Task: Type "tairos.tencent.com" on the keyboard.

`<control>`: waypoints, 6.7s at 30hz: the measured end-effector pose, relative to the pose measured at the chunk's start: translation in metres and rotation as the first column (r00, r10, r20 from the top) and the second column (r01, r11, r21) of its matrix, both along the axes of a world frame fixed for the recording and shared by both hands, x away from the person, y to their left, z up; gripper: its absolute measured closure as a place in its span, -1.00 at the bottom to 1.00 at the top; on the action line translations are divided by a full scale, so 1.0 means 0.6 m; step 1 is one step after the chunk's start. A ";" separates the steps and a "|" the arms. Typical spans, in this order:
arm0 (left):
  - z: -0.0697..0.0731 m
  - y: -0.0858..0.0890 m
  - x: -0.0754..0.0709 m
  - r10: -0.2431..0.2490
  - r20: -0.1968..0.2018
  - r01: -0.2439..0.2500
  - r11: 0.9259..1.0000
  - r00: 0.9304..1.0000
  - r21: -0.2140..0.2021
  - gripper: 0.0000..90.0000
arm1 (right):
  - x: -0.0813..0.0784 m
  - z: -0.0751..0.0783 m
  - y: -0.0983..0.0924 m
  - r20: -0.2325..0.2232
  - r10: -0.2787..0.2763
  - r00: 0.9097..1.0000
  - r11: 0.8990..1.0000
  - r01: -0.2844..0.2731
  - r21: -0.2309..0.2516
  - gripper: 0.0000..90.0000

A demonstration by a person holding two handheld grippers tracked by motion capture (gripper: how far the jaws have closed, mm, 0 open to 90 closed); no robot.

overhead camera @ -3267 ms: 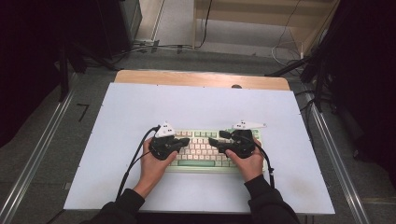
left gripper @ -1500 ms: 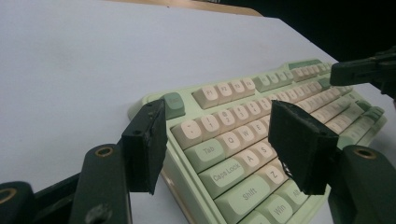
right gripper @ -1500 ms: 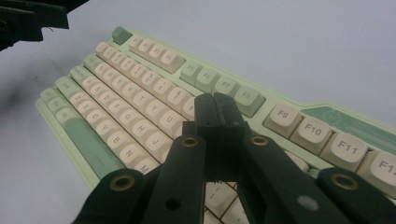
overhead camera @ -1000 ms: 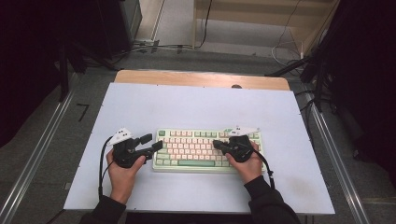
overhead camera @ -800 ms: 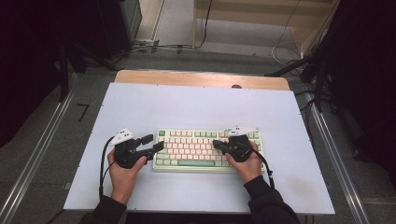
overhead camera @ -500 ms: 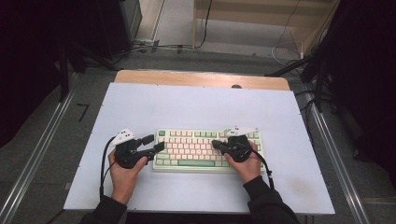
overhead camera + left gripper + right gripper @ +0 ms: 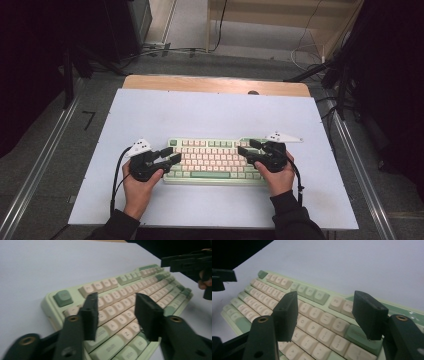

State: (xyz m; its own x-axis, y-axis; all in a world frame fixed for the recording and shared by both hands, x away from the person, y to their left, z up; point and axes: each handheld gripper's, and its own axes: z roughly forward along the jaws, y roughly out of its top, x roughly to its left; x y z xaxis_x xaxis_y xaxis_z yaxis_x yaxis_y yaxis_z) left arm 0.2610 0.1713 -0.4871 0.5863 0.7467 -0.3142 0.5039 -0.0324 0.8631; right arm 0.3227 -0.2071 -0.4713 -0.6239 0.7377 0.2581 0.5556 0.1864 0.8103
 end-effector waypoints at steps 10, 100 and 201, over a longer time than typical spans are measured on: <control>-0.002 -0.021 0.005 -0.111 -0.010 0.111 0.993 0.994 0.044 1.00 | -0.005 -0.004 -0.018 -0.008 -0.038 0.999 0.999 0.038 -0.001 -0.21; 0.001 0.000 -0.006 -0.023 -0.032 0.023 1.000 0.999 -0.001 0.02 | -0.053 -0.011 0.033 -0.029 0.136 0.990 0.987 -0.138 -0.080 0.95; -0.003 -0.149 0.083 -0.179 -0.093 0.199 0.929 0.979 0.311 1.00 | -0.030 -0.012 0.011 -0.038 0.026 0.999 1.000 -0.026 0.000 -0.19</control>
State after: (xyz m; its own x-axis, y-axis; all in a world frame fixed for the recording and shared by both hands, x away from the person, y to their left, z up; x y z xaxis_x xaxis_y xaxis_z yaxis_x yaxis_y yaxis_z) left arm 0.3111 0.0819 -0.4887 0.7135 0.6904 -0.1195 0.5135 -0.3991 0.7596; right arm 0.3048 -0.2006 -0.4782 -0.6330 0.7212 0.2815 0.5806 0.2018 0.7888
